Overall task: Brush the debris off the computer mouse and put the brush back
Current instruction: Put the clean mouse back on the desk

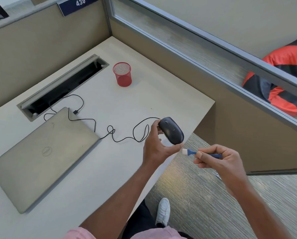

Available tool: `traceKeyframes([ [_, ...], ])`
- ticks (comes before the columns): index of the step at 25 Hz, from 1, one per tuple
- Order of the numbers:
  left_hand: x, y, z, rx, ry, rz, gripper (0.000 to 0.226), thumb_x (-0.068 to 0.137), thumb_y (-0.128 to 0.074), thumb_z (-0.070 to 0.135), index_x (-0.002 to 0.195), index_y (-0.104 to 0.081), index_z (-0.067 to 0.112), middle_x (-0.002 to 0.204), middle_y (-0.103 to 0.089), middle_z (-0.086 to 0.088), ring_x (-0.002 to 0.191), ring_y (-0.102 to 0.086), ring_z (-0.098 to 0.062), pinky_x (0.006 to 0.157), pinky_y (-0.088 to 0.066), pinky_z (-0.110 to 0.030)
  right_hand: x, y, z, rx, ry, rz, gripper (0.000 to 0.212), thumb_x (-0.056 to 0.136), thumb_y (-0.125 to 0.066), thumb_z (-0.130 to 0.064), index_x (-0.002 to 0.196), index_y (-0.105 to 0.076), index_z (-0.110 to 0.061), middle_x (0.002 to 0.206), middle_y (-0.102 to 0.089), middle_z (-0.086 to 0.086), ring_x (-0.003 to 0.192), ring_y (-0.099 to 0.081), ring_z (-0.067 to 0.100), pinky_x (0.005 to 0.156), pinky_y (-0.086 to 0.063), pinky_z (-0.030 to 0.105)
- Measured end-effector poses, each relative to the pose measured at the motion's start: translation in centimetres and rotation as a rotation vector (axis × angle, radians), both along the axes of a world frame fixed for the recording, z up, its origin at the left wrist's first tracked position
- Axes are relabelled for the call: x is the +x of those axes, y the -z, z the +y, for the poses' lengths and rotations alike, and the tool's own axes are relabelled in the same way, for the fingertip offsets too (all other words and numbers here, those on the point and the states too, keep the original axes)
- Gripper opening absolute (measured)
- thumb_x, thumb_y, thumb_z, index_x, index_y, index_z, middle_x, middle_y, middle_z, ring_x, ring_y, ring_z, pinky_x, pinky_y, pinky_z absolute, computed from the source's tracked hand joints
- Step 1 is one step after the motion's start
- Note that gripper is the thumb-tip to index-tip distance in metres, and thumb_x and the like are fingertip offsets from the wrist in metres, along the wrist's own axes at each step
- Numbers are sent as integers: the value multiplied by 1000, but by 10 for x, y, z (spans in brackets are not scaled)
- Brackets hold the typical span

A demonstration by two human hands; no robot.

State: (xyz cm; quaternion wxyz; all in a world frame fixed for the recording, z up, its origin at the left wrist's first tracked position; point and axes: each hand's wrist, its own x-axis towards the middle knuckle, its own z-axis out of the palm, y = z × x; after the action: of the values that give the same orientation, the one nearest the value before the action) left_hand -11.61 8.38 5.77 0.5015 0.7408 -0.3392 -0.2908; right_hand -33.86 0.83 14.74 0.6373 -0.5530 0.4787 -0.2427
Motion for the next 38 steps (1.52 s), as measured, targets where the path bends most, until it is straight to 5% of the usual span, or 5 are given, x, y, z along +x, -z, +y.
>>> traceKeyframes([
  [8,53,5,-51,-3,-108,3,107,68,-107,55,157,-52,28,150,-64,12,140,-61,-9,108,-50,-14,42,12,-17,91,-64,23,27,84,-88,-33,109,-90,-21,97,-87,16,87,-83,24,70,-64,24],
  [11,77,14,-67,51,-150,-115,108,69,-107,59,155,-54,20,156,-58,2,155,-50,-21,113,-57,-37,57,18,-23,106,-80,51,25,87,-87,-34,109,-90,-24,97,-87,13,89,-83,18,72,-62,25],
  [16,105,32,-83,197,-196,-265,126,69,-108,61,165,-50,4,175,-49,-8,177,-17,-35,140,-24,-59,84,19,-31,132,-91,44,31,82,-89,-36,112,-89,-29,98,-88,11,91,-83,18,76,-54,30],
  [23,113,59,-86,299,-208,-374,126,68,-98,78,160,-56,3,179,-43,-12,177,-16,-38,140,-11,-67,111,26,-39,117,-116,72,10,107,-71,-19,109,-79,-14,99,-88,10,95,-80,16,82,-49,39],
  [38,116,64,-84,312,-194,-422,118,70,-102,69,158,-59,3,185,-32,-18,177,-13,-44,140,-13,-66,125,25,-51,160,-103,31,11,91,-82,-24,98,-89,-18,116,-82,15,104,-66,21,86,-49,36],
])
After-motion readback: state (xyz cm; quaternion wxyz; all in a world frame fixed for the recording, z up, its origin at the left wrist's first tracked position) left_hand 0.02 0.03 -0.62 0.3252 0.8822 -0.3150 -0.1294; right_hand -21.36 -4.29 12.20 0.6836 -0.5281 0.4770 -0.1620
